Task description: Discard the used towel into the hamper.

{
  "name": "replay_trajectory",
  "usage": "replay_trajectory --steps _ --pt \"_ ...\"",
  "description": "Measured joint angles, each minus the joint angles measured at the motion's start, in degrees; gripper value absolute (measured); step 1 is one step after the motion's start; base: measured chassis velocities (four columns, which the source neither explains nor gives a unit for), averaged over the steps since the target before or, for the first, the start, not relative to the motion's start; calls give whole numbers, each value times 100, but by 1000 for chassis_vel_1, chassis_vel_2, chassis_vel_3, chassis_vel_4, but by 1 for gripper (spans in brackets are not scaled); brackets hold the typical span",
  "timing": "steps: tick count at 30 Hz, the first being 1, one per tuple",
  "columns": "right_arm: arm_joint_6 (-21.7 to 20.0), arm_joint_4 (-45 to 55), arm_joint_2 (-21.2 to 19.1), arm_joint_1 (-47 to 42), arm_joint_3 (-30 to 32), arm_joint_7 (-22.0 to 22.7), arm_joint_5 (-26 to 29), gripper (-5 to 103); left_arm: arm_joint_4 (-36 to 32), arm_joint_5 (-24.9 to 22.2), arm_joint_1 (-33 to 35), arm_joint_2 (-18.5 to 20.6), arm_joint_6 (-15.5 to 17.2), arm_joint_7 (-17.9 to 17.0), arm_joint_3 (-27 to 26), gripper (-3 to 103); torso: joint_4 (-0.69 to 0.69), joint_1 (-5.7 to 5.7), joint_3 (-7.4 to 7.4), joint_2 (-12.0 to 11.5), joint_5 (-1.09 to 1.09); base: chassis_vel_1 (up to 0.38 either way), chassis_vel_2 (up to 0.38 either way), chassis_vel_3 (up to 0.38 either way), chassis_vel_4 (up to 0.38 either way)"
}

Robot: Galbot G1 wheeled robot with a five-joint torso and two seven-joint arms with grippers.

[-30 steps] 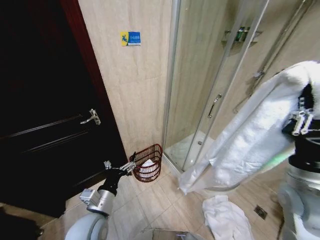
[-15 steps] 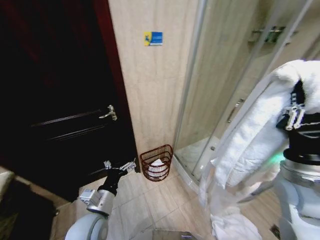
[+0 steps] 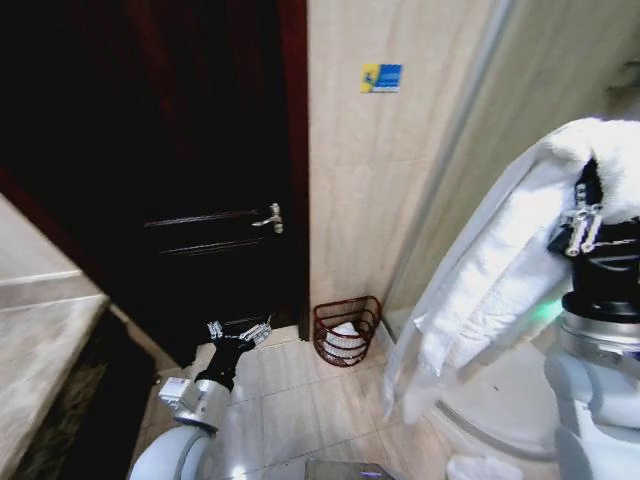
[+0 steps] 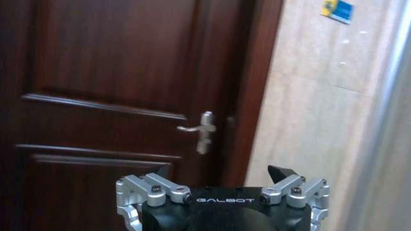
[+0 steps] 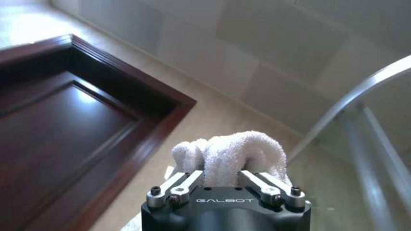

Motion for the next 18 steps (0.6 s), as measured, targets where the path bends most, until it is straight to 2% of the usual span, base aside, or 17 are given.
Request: replay_trajectory --steps 10,18 --pt "-86 -278 -255 402 -199 100 121 12 0 0 0 -1 0 0 0 100 2 0 0 0 -1 104 101 119 112" --pt "-182 -732 -489 1004 -503 162 229 12 0 0 0 -1 0 0 0 100 -2 0 0 0 0 22 14 12 15"
